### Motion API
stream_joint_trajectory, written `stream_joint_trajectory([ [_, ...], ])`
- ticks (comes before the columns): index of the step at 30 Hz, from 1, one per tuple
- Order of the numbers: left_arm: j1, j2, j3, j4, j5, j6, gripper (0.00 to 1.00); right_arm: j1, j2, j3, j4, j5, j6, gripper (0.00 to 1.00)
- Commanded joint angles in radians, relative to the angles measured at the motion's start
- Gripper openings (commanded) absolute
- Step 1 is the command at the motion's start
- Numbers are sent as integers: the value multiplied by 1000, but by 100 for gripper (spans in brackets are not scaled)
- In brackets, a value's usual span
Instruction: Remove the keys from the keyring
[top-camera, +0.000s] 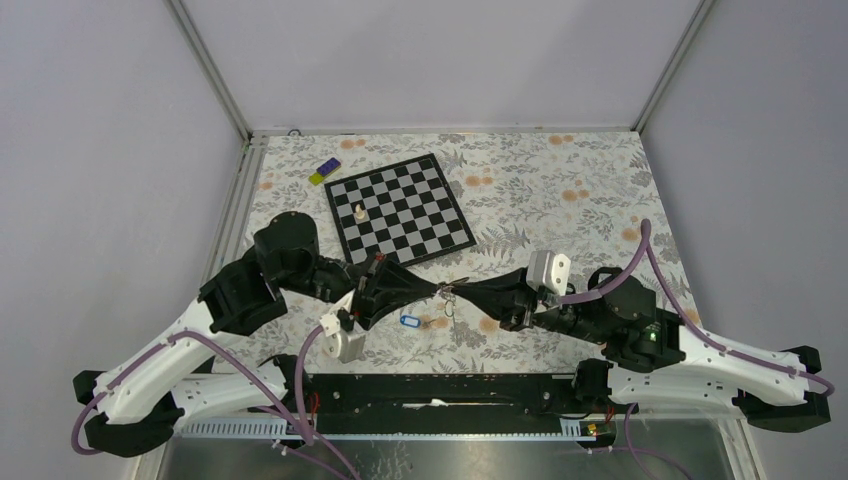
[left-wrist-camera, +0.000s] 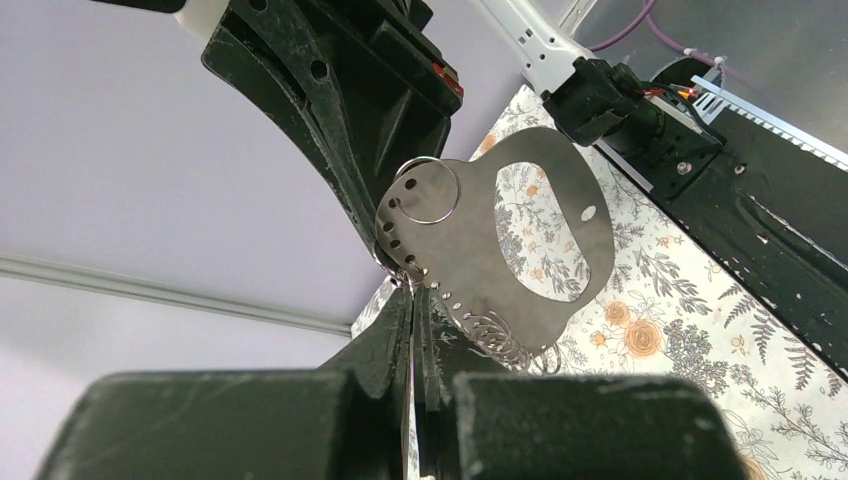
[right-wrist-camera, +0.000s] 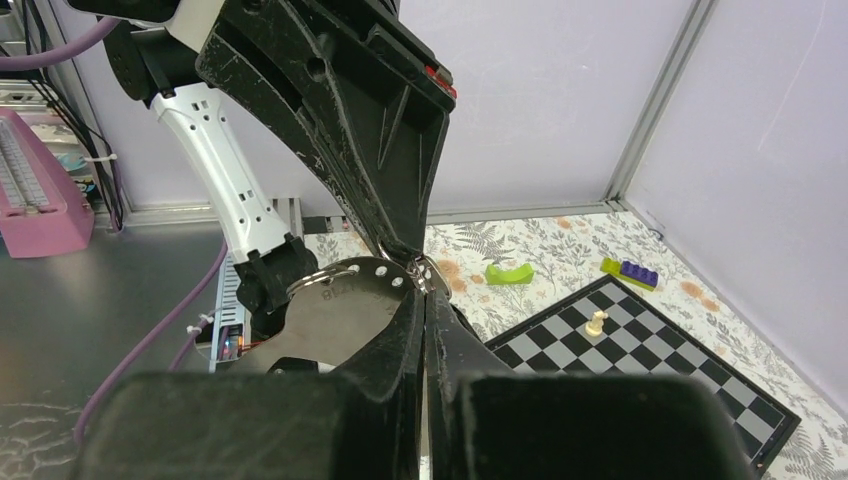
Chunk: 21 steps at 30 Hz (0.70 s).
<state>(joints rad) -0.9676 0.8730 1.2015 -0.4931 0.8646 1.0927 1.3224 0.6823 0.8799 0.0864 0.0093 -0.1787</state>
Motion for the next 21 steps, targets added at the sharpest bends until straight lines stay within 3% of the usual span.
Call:
stream_joint_trajectory([
  [1, -1, -21, -3, 46, 2, -9, 0, 6, -9, 69, 17, 23, -36, 0],
  [11, 0, -34, -31, 86, -6, -35, 0, 6, -1, 69, 61, 18, -38, 0],
  [21, 0, -74, -143, 294, -28, -182, 16, 6, 14, 114, 57, -6, -62, 0],
])
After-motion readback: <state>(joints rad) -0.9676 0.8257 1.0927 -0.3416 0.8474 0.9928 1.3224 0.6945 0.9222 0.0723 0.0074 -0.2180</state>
